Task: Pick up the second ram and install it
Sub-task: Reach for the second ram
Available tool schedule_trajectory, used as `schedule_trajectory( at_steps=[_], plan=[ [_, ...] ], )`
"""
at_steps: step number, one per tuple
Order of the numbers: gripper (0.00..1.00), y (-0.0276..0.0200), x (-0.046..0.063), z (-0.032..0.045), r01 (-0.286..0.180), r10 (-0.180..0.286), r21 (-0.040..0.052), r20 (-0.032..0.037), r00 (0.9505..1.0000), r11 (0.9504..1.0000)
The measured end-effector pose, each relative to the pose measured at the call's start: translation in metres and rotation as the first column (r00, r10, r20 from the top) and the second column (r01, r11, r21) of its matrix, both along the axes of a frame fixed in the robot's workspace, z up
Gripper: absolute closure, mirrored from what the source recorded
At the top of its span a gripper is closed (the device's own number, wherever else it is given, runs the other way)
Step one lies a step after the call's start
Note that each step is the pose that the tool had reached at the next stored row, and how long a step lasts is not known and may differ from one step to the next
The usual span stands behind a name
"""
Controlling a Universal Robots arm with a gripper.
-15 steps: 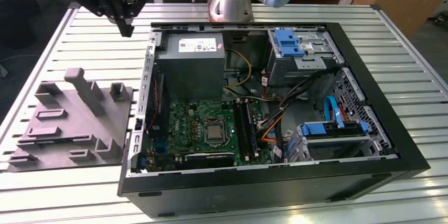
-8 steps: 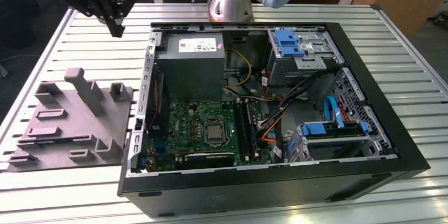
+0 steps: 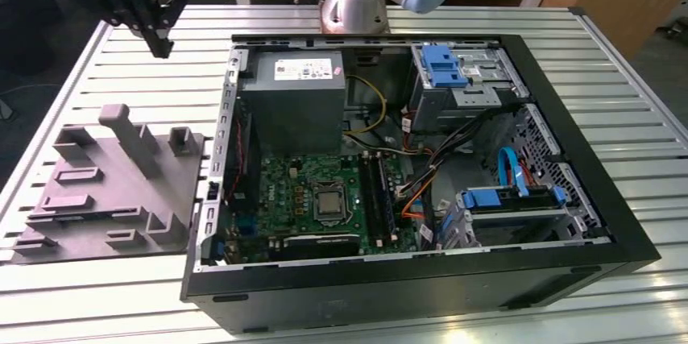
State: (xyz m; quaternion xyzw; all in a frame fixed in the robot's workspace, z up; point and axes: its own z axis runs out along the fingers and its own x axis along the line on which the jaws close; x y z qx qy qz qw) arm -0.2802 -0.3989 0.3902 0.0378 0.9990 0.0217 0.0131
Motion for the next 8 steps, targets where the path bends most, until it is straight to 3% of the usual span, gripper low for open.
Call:
schedule_trajectory(
  at_steps=[8],
  plan=[
    [0.9, 0.0, -0.021, -0.0004, 0.0, 0.0, 0.0, 0.0, 1.0, 1.0]
  ],
)
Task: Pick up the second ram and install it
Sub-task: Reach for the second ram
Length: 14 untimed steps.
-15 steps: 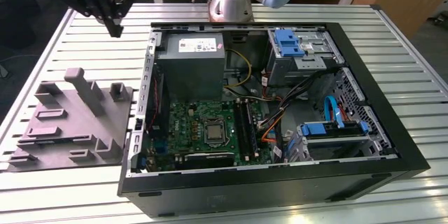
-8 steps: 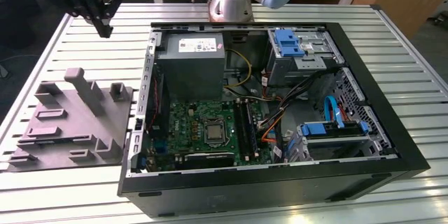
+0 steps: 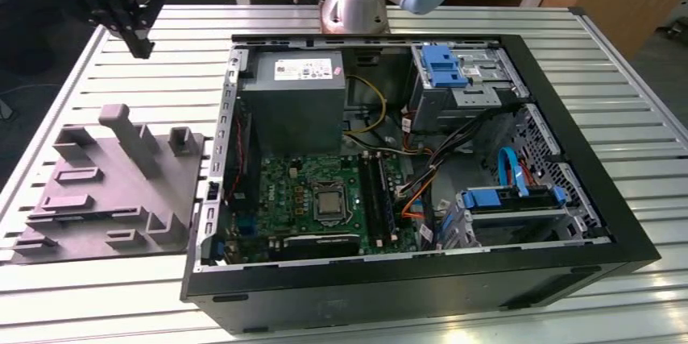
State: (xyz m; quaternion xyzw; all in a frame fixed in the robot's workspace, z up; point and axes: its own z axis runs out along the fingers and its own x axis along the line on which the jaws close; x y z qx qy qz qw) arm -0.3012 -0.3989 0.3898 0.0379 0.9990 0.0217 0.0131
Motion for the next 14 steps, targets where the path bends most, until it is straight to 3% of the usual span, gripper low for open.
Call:
schedule_trajectory(
  at_steps=[14],
  plan=[
    [0.9, 0.0, -0.044, -0.001, 0.0, 0.0, 0.0, 0.0001, 1.0, 1.0]
  ],
)
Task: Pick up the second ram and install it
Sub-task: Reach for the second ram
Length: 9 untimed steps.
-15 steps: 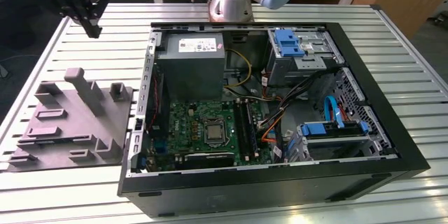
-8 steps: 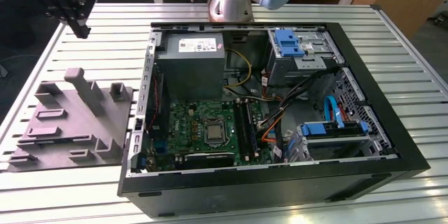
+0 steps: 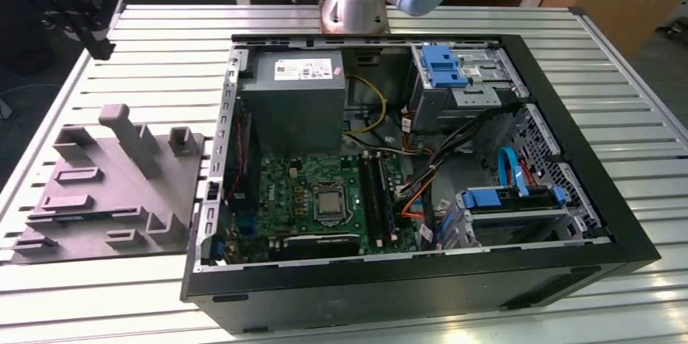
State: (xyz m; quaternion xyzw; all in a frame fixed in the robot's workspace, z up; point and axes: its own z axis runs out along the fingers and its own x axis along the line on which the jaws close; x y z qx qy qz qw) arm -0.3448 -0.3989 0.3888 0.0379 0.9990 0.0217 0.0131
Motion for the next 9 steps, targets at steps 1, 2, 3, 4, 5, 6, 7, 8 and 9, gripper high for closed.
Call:
schedule_trajectory(
  at_steps=[1, 2, 3, 4, 5, 6, 7, 8, 9],
  plan=[
    [0.9, 0.0, -0.004, -0.0001, 0.0, 0.0, 0.0, 0.0, 1.0, 1.0],
    [0.9, 0.0, -0.007, -0.0003, 0.0, 0.0, 0.0, 0.0001, 1.0, 1.0],
    [0.9, 0.0, -0.01, -0.0004, 0.0, 0.0, 0.0, 0.0, 1.0, 1.0],
    [0.9, 0.0, -0.013, -0.0006, 0.0, 0.0, 0.0001, 0.0001, 1.0, 1.0],
    [0.9, 0.0, -0.016, -0.0006, 0.0, 0.0, 0.0, 0.0, 1.0, 1.0],
    [0.9, 0.0, -0.019, -0.0007, 0.0, 0.0, 0.0, 0.0, 1.0, 1.0],
    [0.9, 0.0, -0.022, -0.0008, 0.0, 0.0, 0.0, 0.0, 1.0, 1.0],
    [0.9, 0.0, -0.024, -0.001, 0.0, 0.0, 0.0, 0.0, 1.0, 1.0],
    [0.9, 0.0, -0.027, -0.0011, 0.0, 0.0, 0.0, 0.0, 1.0, 1.0]
  ],
)
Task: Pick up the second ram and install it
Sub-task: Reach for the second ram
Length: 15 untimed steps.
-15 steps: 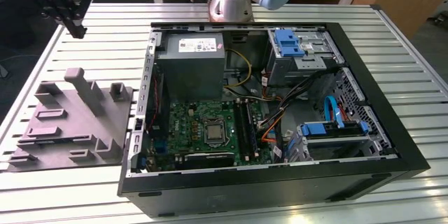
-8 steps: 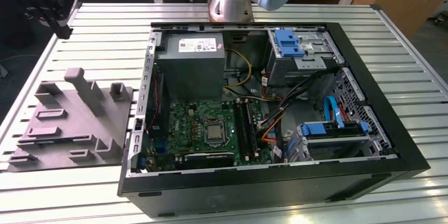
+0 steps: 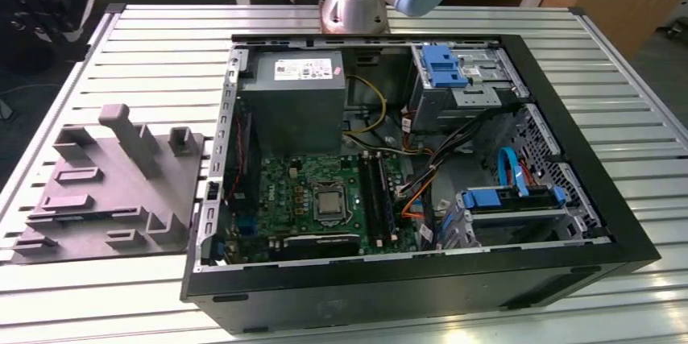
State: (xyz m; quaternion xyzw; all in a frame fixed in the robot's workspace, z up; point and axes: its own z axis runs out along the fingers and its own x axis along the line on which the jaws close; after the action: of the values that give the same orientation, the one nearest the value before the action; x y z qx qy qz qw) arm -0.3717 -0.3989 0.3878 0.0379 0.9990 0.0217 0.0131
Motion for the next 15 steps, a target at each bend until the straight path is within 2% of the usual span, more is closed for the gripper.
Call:
schedule_trajectory(
  at_steps=[15],
  plan=[
    [0.9, 0.0, -0.039, -0.0018, 0.0, 0.0, 0.0, 0.0, 1.0, 1.0]
  ],
)
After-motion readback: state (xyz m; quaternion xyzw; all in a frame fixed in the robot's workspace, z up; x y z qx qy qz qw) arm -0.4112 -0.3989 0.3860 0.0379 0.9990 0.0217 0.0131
